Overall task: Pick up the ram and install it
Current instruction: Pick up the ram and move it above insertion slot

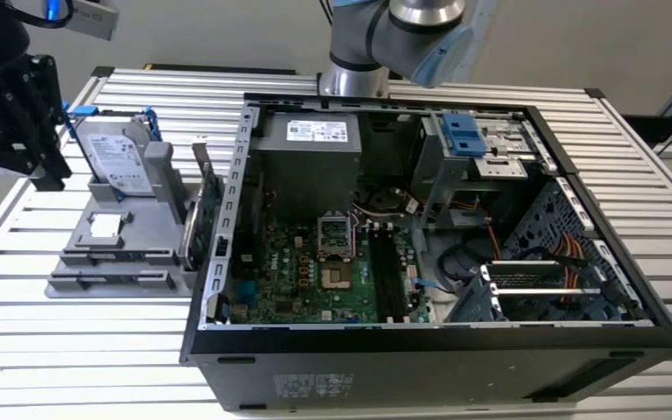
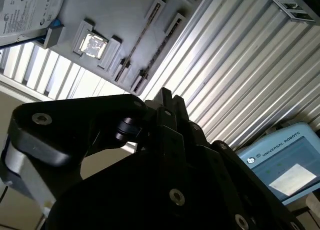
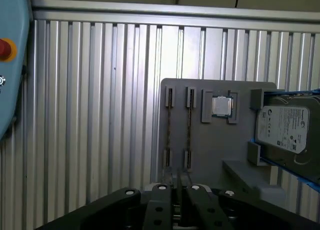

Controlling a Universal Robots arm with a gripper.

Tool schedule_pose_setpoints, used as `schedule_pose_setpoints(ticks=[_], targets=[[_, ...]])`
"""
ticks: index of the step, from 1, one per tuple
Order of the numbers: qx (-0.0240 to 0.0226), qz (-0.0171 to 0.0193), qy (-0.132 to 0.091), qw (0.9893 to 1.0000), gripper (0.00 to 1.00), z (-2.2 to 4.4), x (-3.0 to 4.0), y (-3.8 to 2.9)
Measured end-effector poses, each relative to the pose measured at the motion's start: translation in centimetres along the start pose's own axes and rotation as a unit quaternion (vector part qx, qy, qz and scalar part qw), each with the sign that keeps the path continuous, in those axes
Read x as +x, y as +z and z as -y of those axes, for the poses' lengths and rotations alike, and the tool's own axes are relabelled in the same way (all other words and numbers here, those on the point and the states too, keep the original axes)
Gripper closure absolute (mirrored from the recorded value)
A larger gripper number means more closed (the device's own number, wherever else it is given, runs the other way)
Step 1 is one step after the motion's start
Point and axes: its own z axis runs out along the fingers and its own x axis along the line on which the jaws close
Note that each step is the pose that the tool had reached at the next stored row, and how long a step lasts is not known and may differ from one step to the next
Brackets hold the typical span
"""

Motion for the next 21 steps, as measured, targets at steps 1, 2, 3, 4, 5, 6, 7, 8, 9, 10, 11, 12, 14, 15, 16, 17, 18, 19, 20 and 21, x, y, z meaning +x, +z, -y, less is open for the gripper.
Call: schedule_pose_setpoints(ticks=[1, 2, 3, 4, 5, 6, 7, 8, 9, 10, 11, 12, 14, 15, 16, 17, 18, 19, 20, 21], targets=[[0.0000, 0.0000, 0.000, 1.0000, 0.00, 0.00, 0.00, 0.00], [0.0000, 0.0000, 0.000, 1.0000, 0.00, 0.00, 0.00, 0.00], [0.0000, 0.0000, 0.000, 1.0000, 0.00, 0.00, 0.00, 0.00], [0.0000, 0.0000, 0.000, 1.0000, 0.00, 0.00, 0.00, 0.00], [0.0000, 0.0000, 0.000, 1.0000, 0.00, 0.00, 0.00, 0.00], [0.0000, 0.0000, 0.000, 1.0000, 0.00, 0.00, 0.00, 0.00], [0.0000, 0.0000, 0.000, 1.0000, 0.00, 0.00, 0.00, 0.02], [0.0001, 0.0000, 0.000, 1.0000, 0.00, 0.00, 0.00, 0.06], [0.0000, 0.0000, 0.000, 1.0000, 0.00, 0.00, 0.00, 0.10], [0.0000, 0.0000, 0.000, 1.0000, 0.00, 0.00, 0.00, 0.14], [0.0000, 0.0000, 0.000, 1.0000, 0.00, 0.00, 0.00, 0.18], [0.0000, 0.0000, 0.000, 1.0000, 0.00, 0.01, 0.00, 0.23], [0.0000, 0.0000, 0.000, 1.0000, 0.00, 0.01, 0.00, 0.33], [0.0000, 0.0000, 0.000, 1.0000, 0.00, 0.01, 0.00, 0.39], [0.0000, 0.0000, 0.000, 1.0000, 0.00, 0.01, 0.00, 0.44], [0.0000, 0.0000, 0.000, 1.0000, 0.00, 0.01, 0.00, 0.49], [0.0000, 0.0000, 0.000, 1.0000, 0.00, 0.00, 0.00, 0.55], [0.0000, 0.0000, 0.000, 1.0000, 0.00, 0.01, 0.00, 0.62], [0.0000, 0.0000, 0.001, 1.0000, 0.00, 0.01, -0.01, 0.68], [0.0000, 0.0000, 0.001, 1.0000, 0.00, 0.01, -0.01, 0.75]])
